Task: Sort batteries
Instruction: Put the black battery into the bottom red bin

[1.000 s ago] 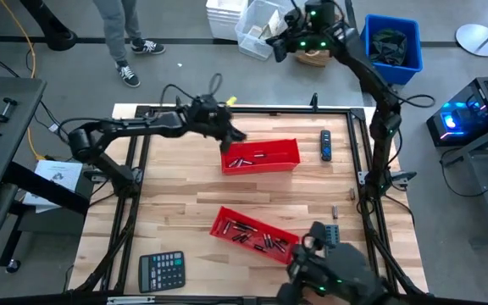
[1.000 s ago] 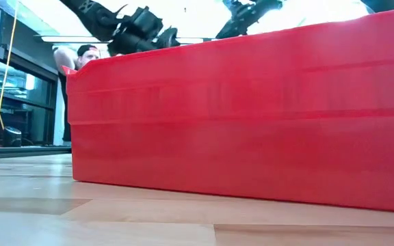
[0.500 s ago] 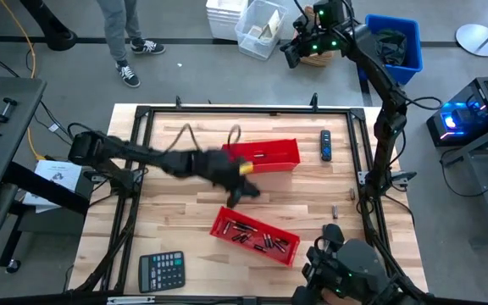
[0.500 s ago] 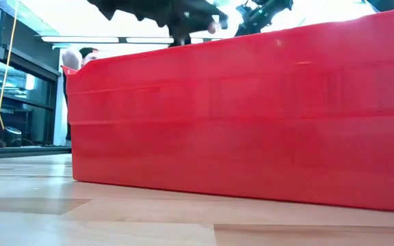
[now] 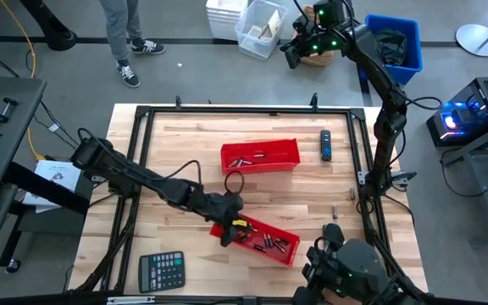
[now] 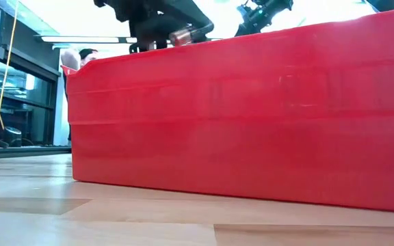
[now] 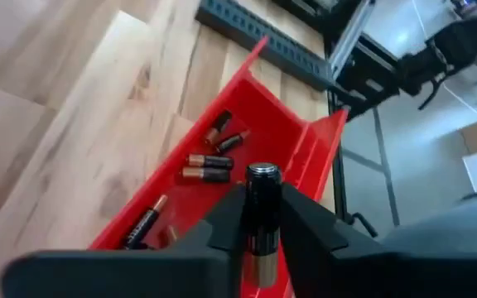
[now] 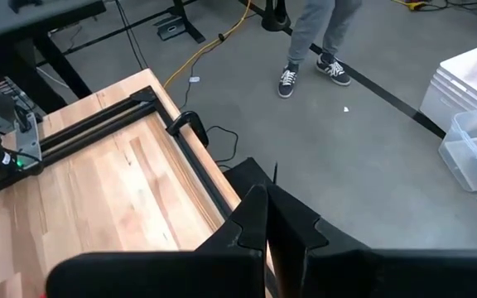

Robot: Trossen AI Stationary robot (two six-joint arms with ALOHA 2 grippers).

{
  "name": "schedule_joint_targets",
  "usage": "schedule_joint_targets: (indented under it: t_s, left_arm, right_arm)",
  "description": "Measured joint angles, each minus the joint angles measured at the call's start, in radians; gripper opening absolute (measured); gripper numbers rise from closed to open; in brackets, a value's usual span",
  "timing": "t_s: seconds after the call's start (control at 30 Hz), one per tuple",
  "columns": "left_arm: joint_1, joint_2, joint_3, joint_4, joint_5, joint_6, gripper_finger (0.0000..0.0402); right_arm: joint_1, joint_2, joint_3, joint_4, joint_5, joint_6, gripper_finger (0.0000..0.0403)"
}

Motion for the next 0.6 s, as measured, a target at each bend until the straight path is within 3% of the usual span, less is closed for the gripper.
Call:
schedule_joint_targets:
  t_s: [0.3,0.43,0.6]
  left_arm:
    - [0.093,-0.006,0.000,-0.079,0.176,-0.027,0.0202]
    - [0.227,-0.075,0.001,-0.175,0.174,0.017,0.0226]
    - [0.475,-0.146,0.002,-0.268,0.164,0.141,0.0227]
  right_arm:
    - [0.000,0.000,0.000,0.000,0.001,0.000,0.0000]
    - [-0.013,0.001,0.000,0.000,0.008,0.049,0.0000]
    - [-0.065,0.061,0.002,-0.072,0.016,0.169,0.0000]
